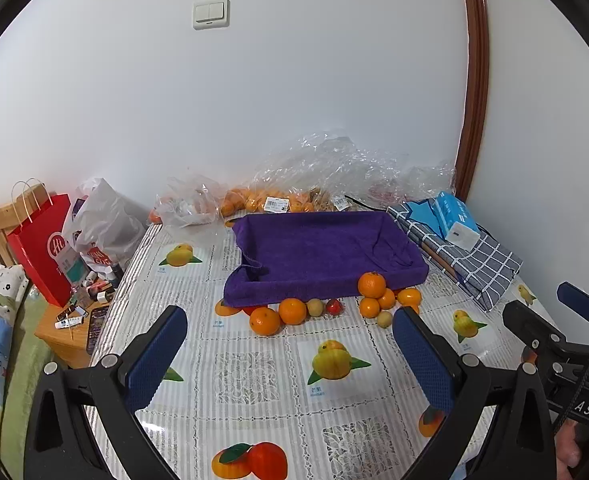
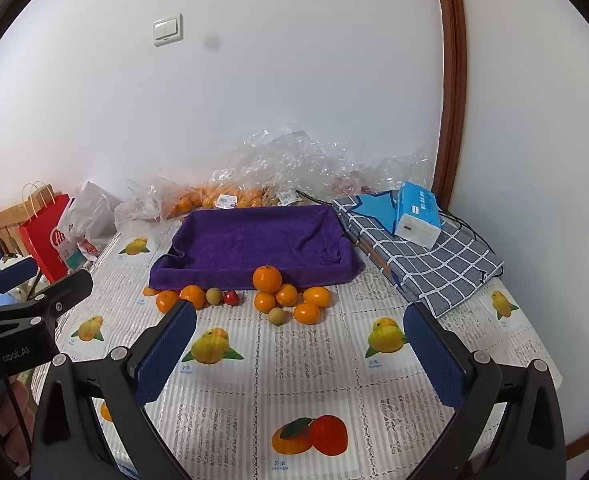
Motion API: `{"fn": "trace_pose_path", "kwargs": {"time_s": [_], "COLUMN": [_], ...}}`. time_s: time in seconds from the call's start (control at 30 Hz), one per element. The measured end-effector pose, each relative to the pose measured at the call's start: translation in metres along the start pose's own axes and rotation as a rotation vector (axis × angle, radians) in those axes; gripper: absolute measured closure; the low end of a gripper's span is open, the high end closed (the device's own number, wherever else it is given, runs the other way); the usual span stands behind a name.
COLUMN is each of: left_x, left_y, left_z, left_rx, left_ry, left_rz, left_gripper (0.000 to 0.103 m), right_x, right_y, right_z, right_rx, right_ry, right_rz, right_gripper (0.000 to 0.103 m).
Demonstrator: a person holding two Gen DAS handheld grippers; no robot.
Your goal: Organize fruits
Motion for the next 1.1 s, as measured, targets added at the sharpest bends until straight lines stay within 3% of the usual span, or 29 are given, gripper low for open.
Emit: {"fn": "trace_pose_path", "kwargs": {"time_s": [0.5,0.6,0.67,0.93,1.1], "left_x": [0.012,0.017,0.019,0.029,0.043], "left_y": [0.005,0.006,0.007,0.008,0.02], "left_z": [-0.021,-0.029,-0.036,-0.069,-0.094], "left_rx": [0.016,-0.005,-0.007,0.012,0.025], "left_ry": [0.007,0.012,0.039,0.087,0.081], "left_rz": [-0.01,-0.002,0.003,0.027,0.054], "left_gripper": [0.0,0.0,0.001,0.001,0.001], "right_x": [0.004,0.003,0.002,-0.015,-0.032], "right_y": [-0.001,-0.001,-0.001,0.003,0.011], "right_z": [-0.03,-0.039,-0.045,-0.079,-0.117], "right_rx": [0.047,0.034,0.026,0.023,0.1], "right_ry": [-0.033,0.013,0.042,0.006,0.023], "right_rz": [-0.009,-0.013,-0.003,-0.019,-0.036], "right_gripper": [0.0,0.0,0.0,0.0,0.001]}}
Point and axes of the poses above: each gripper's, at about its wrist camera, not at the fingertips, and z roughly against the way its jaws point, x to its left, y to its underside, the point moved 3 cm from there along -z, roughly the way its jaws point, and after that the axes turned 13 degrees about -z, right-handed, at the moved point
